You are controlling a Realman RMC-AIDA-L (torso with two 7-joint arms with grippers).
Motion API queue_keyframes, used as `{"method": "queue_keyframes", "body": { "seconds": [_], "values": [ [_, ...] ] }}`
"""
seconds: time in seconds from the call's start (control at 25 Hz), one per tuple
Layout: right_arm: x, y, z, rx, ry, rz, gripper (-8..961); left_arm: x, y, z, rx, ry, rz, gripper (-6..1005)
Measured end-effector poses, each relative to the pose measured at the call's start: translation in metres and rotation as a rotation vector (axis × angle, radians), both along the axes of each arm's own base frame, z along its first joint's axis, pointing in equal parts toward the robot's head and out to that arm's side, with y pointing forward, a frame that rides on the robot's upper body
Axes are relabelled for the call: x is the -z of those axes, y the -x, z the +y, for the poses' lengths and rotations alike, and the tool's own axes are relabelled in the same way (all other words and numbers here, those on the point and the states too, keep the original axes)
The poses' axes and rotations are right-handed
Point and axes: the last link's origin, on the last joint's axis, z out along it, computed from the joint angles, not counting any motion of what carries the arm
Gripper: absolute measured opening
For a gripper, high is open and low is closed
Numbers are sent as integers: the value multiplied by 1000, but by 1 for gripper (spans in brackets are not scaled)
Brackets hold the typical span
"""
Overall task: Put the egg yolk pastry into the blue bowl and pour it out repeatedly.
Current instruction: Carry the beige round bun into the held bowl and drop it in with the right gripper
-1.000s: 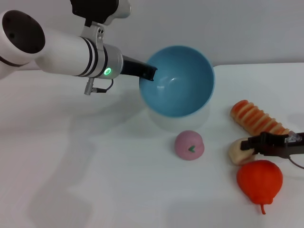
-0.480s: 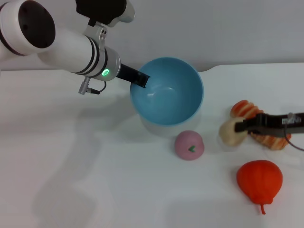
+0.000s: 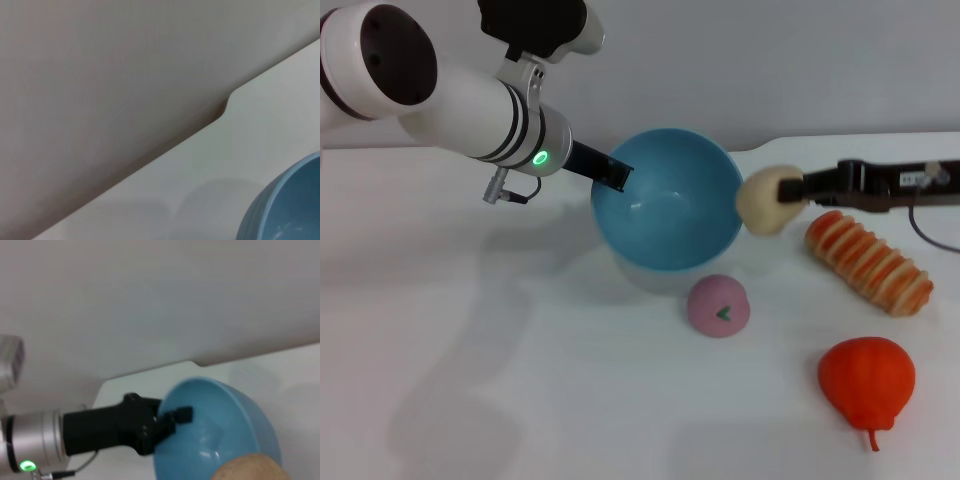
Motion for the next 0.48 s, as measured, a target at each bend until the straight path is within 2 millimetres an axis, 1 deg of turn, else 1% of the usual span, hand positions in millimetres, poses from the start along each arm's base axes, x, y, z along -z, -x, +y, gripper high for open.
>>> {"method": "queue_keyframes", "body": {
  "seconds": [0.12, 0.2, 0.32, 0.48],
  "values": [
    [-1, 9, 8, -13, -21, 11, 101, 1, 0, -3, -4, 16, 0, -2],
    [2, 14, 14, -19, -29, 13, 92, 3, -1, -4, -9, 27, -1, -2],
    [11, 22, 22, -29, -29, 17, 80, 6, -1, -7, -10, 40, 0, -2],
    [26, 32, 27, -52, 0, 27, 76, 7, 0, -9, -13, 47, 1, -2]
  ]
}}
